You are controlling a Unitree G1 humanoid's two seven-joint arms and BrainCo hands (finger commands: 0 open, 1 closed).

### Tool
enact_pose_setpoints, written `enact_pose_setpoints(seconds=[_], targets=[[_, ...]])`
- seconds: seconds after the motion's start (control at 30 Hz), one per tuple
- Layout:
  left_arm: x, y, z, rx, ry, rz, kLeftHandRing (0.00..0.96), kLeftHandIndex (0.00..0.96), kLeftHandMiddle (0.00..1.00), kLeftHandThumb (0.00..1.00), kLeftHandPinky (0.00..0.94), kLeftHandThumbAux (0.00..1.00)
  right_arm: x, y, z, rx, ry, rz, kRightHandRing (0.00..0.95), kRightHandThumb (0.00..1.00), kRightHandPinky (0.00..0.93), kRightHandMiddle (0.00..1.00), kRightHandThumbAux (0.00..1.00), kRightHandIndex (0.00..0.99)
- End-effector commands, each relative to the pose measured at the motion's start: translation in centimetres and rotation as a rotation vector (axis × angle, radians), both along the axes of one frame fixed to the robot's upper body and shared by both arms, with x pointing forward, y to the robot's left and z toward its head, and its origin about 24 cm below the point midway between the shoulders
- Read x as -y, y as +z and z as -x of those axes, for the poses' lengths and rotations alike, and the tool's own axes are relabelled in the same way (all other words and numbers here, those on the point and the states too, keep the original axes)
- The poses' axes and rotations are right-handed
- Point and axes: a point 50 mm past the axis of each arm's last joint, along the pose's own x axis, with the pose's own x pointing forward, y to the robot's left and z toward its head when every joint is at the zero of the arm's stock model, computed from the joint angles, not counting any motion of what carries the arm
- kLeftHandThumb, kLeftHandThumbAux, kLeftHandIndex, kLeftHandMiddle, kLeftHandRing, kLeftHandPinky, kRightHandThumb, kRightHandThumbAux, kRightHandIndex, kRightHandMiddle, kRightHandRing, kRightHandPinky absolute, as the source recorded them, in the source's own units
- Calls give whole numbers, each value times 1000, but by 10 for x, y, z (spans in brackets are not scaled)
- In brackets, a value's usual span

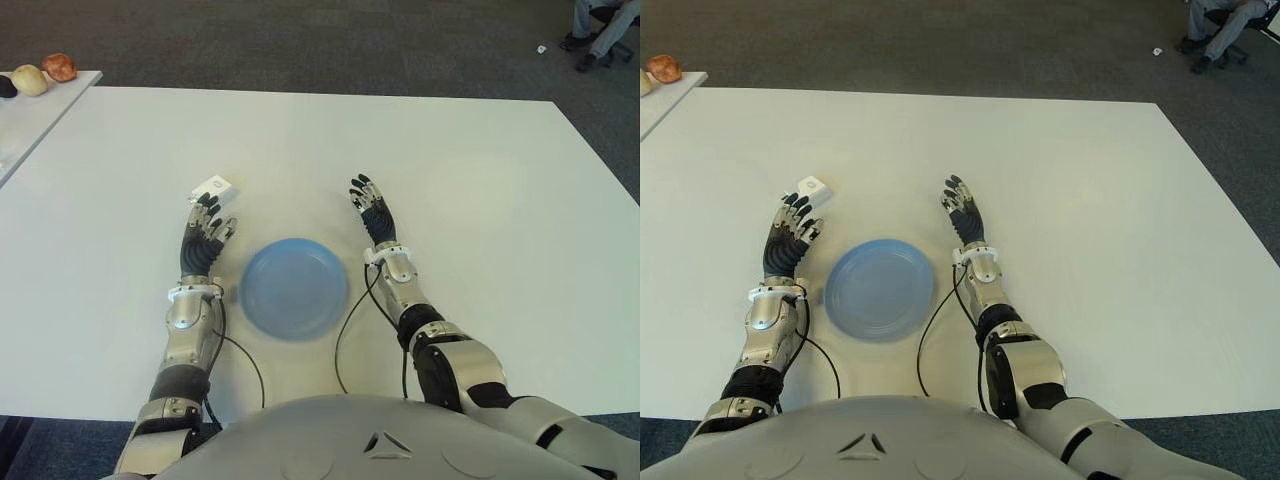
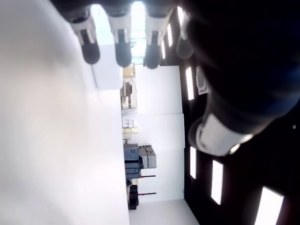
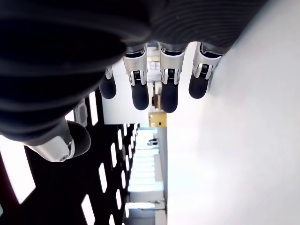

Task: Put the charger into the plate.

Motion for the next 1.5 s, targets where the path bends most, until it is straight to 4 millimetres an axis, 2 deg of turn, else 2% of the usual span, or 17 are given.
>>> enact_pose_setpoints(seconds=[0.03, 0.33, 0.73, 1.0, 1.1, 1.27, 1.4, 1.5], targets=[[-1, -9, 4, -47, -6, 36, 100, 45, 107, 105, 120, 736, 10, -33, 24, -173, -39, 37, 105, 0, 72, 122, 463, 56], [-4, -3, 0, -22, -21, 18, 96, 41, 104, 85, 119, 709, 6, -13, 13, -72, -35, -4, 73, 4, 66, 89, 472, 34], [-12, 7, -7, 4, -41, 4, 102, 43, 112, 98, 123, 716, 1, -1, 17, 4, -38, -31, 70, 36, 83, 78, 545, 24], [-23, 22, -15, -1, -45, -43, 96, 41, 107, 99, 108, 715, -4, 10, 19, 59, -61, -39, 72, 62, 98, 75, 579, 21], [-28, 36, -25, 21, -39, -86, 98, 41, 108, 105, 116, 710, -4, 14, 21, 77, -76, -30, 72, 68, 97, 75, 588, 21], [-28, 77, -44, 134, -21, -181, 118, 47, 124, 157, 142, 714, -5, 22, 23, 103, -100, -23, 76, 77, 102, 80, 595, 24], [-28, 90, -47, 166, -7, -226, 127, 54, 132, 190, 149, 712, -6, 25, 24, 107, -104, -20, 79, 81, 104, 83, 595, 25], [-32, 122, -52, 241, 16, -343, 123, 59, 125, 230, 140, 696, -7, 28, 26, 106, -101, -16, 77, 78, 92, 81, 591, 22]])
